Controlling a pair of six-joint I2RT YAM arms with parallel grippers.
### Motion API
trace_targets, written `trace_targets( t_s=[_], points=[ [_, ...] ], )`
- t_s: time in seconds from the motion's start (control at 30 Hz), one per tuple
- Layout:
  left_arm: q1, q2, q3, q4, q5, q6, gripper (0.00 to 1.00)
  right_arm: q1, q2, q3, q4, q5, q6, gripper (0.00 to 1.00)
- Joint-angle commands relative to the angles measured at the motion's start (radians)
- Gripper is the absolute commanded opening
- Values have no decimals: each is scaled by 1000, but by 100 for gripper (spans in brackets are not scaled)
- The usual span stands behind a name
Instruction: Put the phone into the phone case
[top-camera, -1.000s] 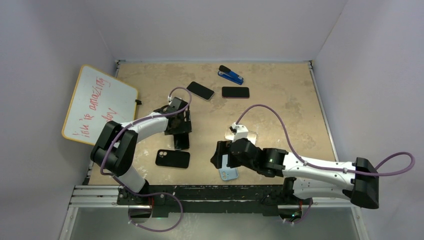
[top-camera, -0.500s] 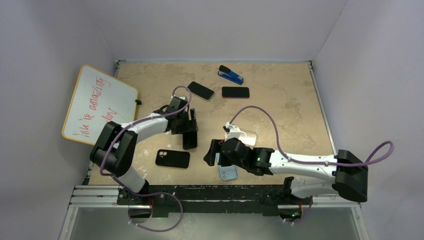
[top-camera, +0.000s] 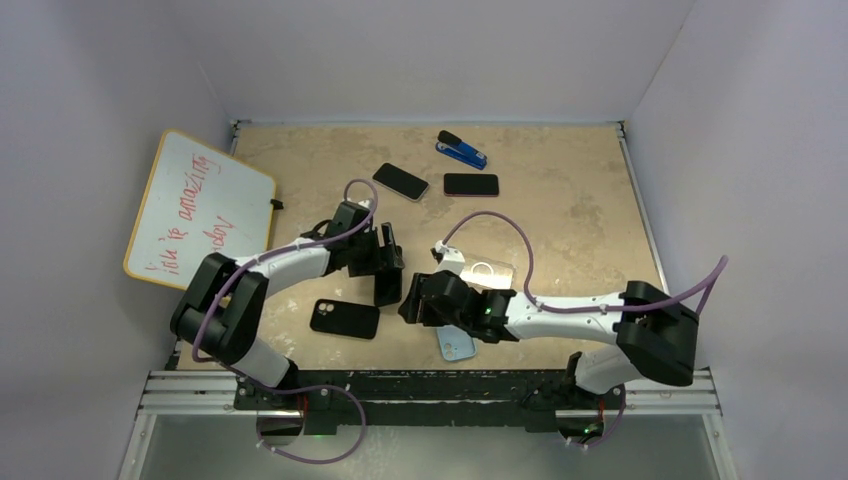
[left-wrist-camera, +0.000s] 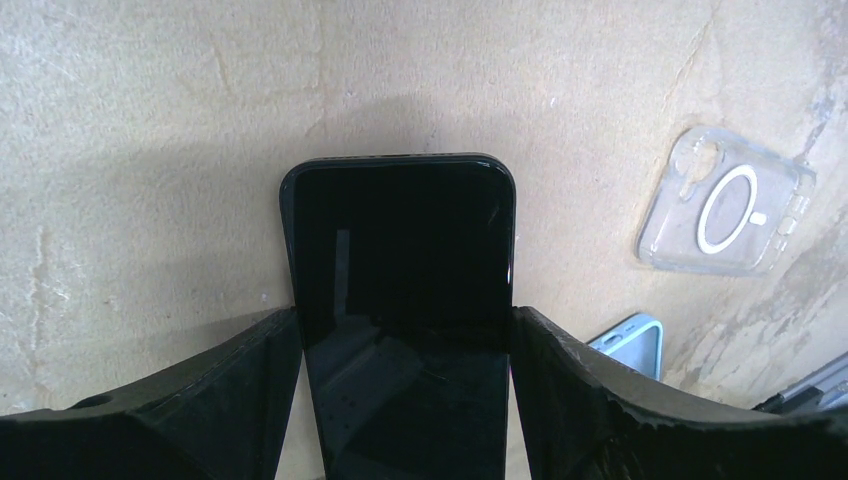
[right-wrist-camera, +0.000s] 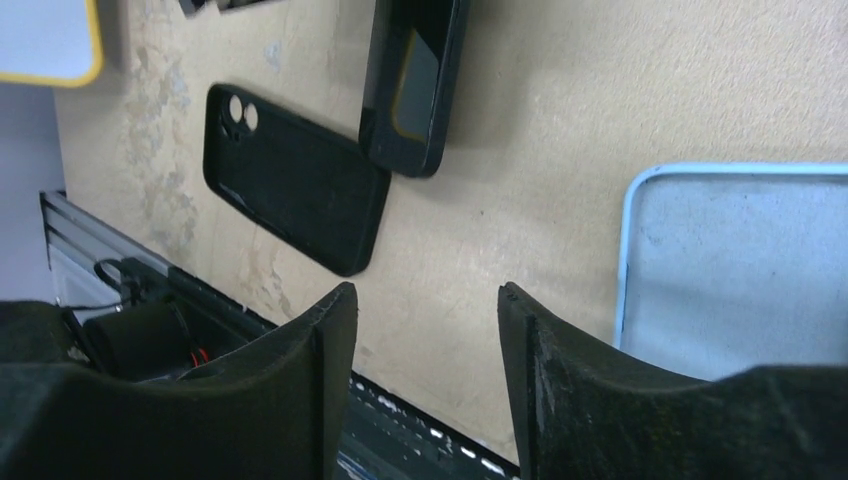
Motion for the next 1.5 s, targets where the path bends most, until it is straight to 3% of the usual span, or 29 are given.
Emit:
trace_targets(
  t_s=[0.0,0.17,0.6,0.8,0.83,0.97,1.07,1.23,1.47],
  points=[
    [2,-30,-45,10,53,-36,54,-30,27,50,55,62,22,52],
    [2,-39,-77,41,84,-62,54,-71,69,51,86,41,32,44],
    [2,-56,-136,104,144,-105,53,-125,222,65,258,-108,48,32],
    [2,-69,-156,132,164,-116,54,-125,227,63,247,-102,35,6],
    [2,-74,-154,126,169,-110,57,-125,215,56,246,-99,28,0],
    [2,-129,-139,99,211,-89,78,-135,140,11,217,-102,7,0],
    [2,-205,-126,75,239,-71,88,-147,42,-35,195,-127,-32,0],
    [1,-331,-93,14,277,-35,95,-156,-124,-66,67,-165,-109,0],
    [-18,-439,-106,-31,312,7,92,-157,-373,-112,-211,-226,-114,0]
  ],
)
